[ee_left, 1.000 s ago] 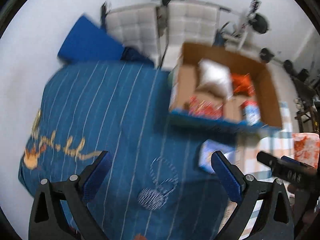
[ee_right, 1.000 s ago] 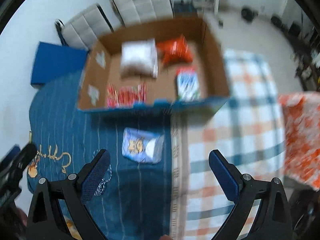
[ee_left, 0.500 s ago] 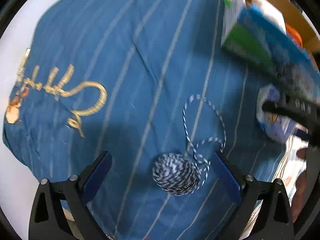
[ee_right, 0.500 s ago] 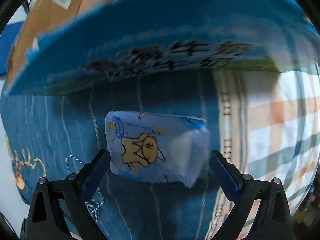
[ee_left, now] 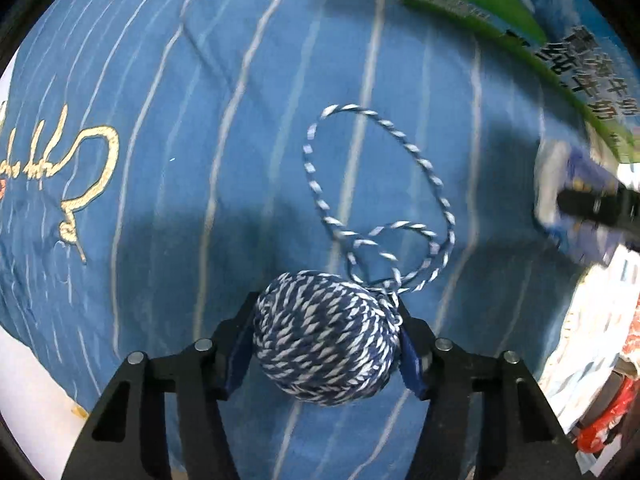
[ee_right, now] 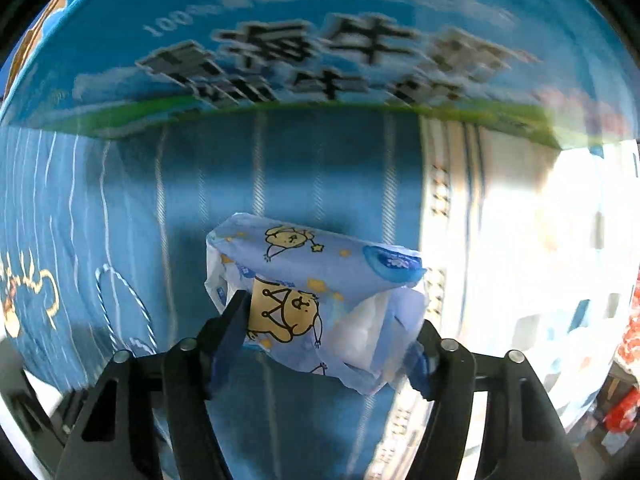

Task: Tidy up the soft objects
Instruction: 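Lift the yarn ball and blue tissue pack toward the box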

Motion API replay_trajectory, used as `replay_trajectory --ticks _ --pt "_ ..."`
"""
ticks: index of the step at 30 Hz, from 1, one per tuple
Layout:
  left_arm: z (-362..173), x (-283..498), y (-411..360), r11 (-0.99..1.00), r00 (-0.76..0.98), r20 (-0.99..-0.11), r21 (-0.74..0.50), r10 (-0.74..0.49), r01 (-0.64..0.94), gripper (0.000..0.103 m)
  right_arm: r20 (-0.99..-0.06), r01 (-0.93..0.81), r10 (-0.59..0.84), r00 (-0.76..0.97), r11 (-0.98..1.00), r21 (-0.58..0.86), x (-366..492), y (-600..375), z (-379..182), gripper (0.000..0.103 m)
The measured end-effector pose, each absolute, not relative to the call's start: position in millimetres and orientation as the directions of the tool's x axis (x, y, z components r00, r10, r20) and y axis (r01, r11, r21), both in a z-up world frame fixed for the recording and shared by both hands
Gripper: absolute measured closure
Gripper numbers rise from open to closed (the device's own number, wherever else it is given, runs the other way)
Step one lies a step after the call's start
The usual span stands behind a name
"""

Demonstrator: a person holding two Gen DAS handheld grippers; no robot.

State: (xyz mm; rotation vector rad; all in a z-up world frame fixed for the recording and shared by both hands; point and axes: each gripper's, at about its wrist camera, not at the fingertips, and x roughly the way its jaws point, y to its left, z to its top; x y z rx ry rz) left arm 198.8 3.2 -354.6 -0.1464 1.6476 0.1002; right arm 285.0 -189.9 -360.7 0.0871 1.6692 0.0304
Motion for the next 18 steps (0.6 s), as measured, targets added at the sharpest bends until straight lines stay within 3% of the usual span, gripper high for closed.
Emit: replay_trajectory --ticks 13,18 --pt "-332 186 -86 0.99 -0.062 -0.988 -0.14 -0.139 0.019 0.045 -0.973 0.061 0.054 -0.223 0.997 0.041 188 -300 -369 0.037" --pt "-346 184 -106 0.987 -0.103 -0.984 -0.149 -0.143 0.057 0.046 -0.963 0.187 0.178 -0.202 0.972 0.141 182 -329 -364 0.024"
